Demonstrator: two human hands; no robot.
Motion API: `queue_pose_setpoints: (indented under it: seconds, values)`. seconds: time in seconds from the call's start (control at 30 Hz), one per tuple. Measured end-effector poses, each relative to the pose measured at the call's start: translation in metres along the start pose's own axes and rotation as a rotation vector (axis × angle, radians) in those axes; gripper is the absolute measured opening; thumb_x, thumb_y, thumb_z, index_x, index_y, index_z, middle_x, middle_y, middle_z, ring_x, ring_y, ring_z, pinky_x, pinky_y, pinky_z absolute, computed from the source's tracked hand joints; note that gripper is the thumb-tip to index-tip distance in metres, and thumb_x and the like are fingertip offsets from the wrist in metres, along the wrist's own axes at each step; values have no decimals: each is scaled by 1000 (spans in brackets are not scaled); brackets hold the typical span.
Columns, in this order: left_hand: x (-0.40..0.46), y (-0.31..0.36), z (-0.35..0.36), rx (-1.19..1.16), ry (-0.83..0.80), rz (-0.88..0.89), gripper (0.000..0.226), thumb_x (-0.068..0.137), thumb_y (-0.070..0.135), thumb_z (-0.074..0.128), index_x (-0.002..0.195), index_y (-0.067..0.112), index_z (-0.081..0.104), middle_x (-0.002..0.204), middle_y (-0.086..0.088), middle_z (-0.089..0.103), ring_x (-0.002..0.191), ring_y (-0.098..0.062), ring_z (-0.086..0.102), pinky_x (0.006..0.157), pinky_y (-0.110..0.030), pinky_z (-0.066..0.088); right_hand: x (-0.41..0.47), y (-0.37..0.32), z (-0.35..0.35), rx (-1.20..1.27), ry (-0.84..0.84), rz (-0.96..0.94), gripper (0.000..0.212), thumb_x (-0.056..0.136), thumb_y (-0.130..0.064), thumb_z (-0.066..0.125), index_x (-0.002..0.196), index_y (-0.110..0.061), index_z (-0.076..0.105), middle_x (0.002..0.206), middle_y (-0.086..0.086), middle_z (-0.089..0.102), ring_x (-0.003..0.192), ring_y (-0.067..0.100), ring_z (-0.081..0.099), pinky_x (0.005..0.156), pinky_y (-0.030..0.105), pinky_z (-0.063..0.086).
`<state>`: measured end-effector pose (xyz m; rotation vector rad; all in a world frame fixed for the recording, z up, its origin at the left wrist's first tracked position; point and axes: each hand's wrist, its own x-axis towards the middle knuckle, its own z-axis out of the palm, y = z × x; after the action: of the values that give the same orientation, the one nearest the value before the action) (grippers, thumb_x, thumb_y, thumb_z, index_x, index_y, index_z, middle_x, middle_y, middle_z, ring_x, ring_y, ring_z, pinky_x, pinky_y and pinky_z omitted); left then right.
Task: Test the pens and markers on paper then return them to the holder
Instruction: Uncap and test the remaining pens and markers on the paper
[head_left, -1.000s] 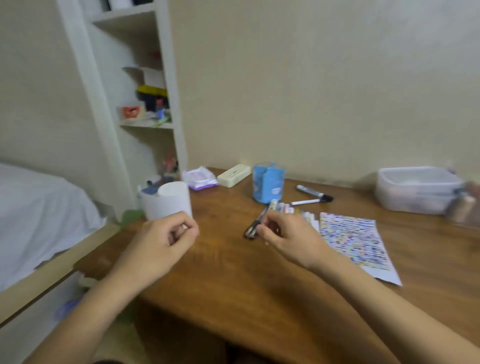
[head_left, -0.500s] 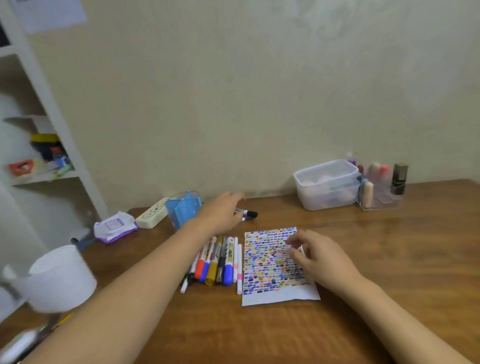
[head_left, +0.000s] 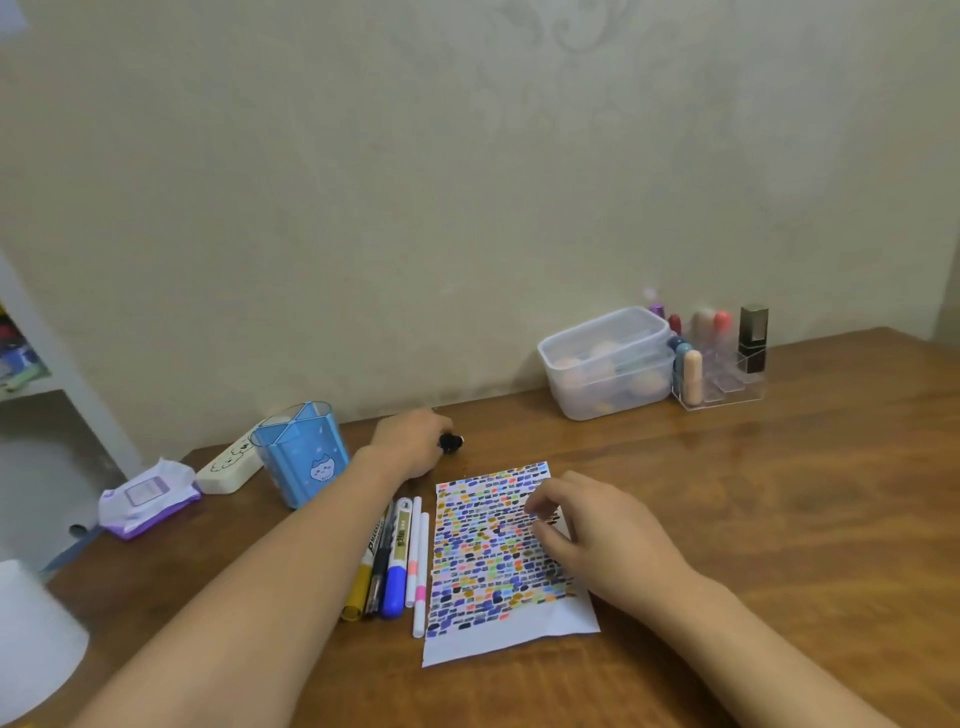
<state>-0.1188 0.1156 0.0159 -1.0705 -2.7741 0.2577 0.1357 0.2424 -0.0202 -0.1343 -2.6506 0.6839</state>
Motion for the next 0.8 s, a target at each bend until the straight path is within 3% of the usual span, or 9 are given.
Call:
queue_pose_setpoints:
  seconds: [0.13, 0.3, 0.4, 0.53, 0.63, 0.7, 0.8]
  values:
    - [0, 0, 8, -40, 49, -8, 23, 95, 28, 62, 118, 31, 62, 113, -1, 60, 99, -22, 59, 74, -35, 50, 0, -1, 0, 4, 2, -6, 19, 98, -38, 57, 117, -37, 63, 102, -20, 55, 71, -10, 42, 59, 11, 30]
    - [-10, 4, -2, -55, 165, -10, 22, 99, 26, 56, 121, 25, 58, 113, -4, 62, 96, -24, 59, 76, -37, 53, -1, 0, 0, 9, -6, 6, 18, 98, -38, 57, 115, -37, 64, 89, -25, 48, 71, -10, 44, 58, 14, 31]
    - [-23, 7, -23, -138, 290, 49, 21, 101, 24, 52, 122, 22, 57, 111, -3, 57, 91, -23, 58, 70, -36, 49, -1, -1, -1, 20, 3, 26, 18, 99, -39, 55, 115, -38, 64, 93, -23, 53, 71, -8, 46, 58, 14, 31]
    - [-64, 15, -51, -478, 536, 147, 24, 97, 23, 60, 120, 20, 64, 103, -1, 55, 87, -19, 58, 75, -36, 51, -1, -6, -2, 79, 3, 45, 20, 100, -41, 55, 117, -38, 65, 104, -20, 63, 73, -3, 53, 64, 16, 41]
    - [-110, 26, -61, -779, 642, 149, 16, 92, 21, 67, 107, 26, 67, 94, 9, 65, 87, -8, 64, 76, -25, 52, -2, -8, -4, 197, 15, 102, 16, 100, -40, 56, 113, -40, 66, 99, -22, 65, 75, 0, 60, 66, 19, 50]
    - [-137, 33, -59, -965, 647, 101, 19, 90, 15, 70, 102, 28, 66, 92, 12, 70, 90, -8, 69, 79, -23, 54, -3, -11, -5, 282, 30, 121, 14, 100, -41, 56, 108, -39, 68, 94, -23, 67, 77, -2, 61, 64, 17, 46]
    - [-161, 40, -46, -1285, 541, 76, 23, 89, 2, 67, 102, 21, 66, 97, 2, 73, 92, -15, 73, 83, -32, 59, -2, -20, -6, 423, 5, 139, 19, 100, -44, 53, 104, -37, 71, 87, -25, 71, 73, -1, 62, 65, 17, 48]
